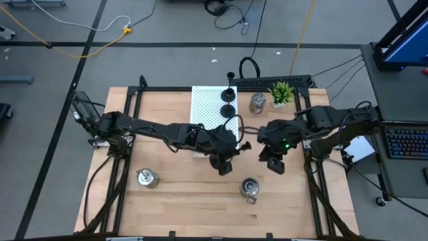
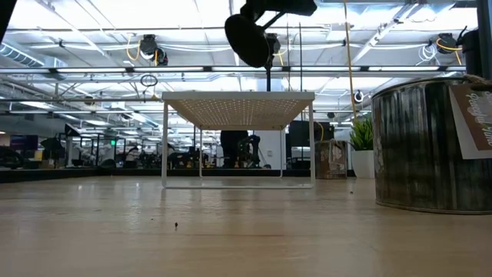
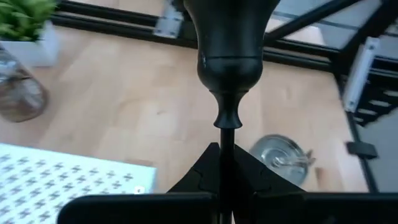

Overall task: Pick & Place candle stick holders
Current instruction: Put the black candle holder on the shelf aligned with the other black candle holder

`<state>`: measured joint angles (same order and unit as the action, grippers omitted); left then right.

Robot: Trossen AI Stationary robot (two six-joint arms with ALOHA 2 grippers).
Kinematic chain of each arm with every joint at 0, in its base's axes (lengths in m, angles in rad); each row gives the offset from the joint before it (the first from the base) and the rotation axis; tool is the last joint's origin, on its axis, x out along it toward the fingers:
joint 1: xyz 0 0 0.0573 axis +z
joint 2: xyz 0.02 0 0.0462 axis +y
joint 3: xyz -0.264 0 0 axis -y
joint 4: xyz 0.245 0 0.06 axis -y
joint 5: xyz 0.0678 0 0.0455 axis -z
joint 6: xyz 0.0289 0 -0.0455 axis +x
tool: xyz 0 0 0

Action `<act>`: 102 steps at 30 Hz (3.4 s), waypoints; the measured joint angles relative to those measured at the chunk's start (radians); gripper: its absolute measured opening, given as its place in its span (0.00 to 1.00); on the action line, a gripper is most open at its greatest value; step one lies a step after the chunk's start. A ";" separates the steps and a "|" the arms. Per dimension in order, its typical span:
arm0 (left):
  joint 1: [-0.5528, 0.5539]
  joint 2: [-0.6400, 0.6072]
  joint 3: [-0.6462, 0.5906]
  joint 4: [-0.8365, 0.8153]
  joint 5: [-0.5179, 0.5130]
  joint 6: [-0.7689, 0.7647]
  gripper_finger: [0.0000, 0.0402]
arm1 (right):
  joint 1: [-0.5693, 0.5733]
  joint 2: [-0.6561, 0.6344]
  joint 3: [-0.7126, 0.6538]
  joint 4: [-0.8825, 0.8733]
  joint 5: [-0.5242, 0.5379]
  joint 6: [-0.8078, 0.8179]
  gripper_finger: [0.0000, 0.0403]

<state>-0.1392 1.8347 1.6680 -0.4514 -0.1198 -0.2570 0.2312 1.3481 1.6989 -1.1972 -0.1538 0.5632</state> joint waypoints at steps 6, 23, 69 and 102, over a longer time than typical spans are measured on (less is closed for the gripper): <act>0.001 -0.024 0.000 0.019 -0.162 -0.011 0.02 | 0.036 -0.068 0.000 -0.006 0.080 0.010 0.10; 0.080 -0.039 -0.231 0.658 -0.332 0.103 0.02 | 0.262 -0.215 -0.108 -0.007 0.367 -0.007 0.02; 0.155 -0.037 -0.678 1.370 -0.361 0.169 0.02 | 0.229 -0.569 -0.652 0.408 0.440 -0.058 0.00; 0.150 -0.026 -0.677 1.388 -0.369 0.144 0.03 | 0.220 -0.569 -0.652 0.409 0.440 -0.063 0.00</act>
<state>0.0105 1.8087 0.9909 0.9366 -0.4889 -0.1126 0.4507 0.7792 1.0470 -0.7879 0.2867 0.5005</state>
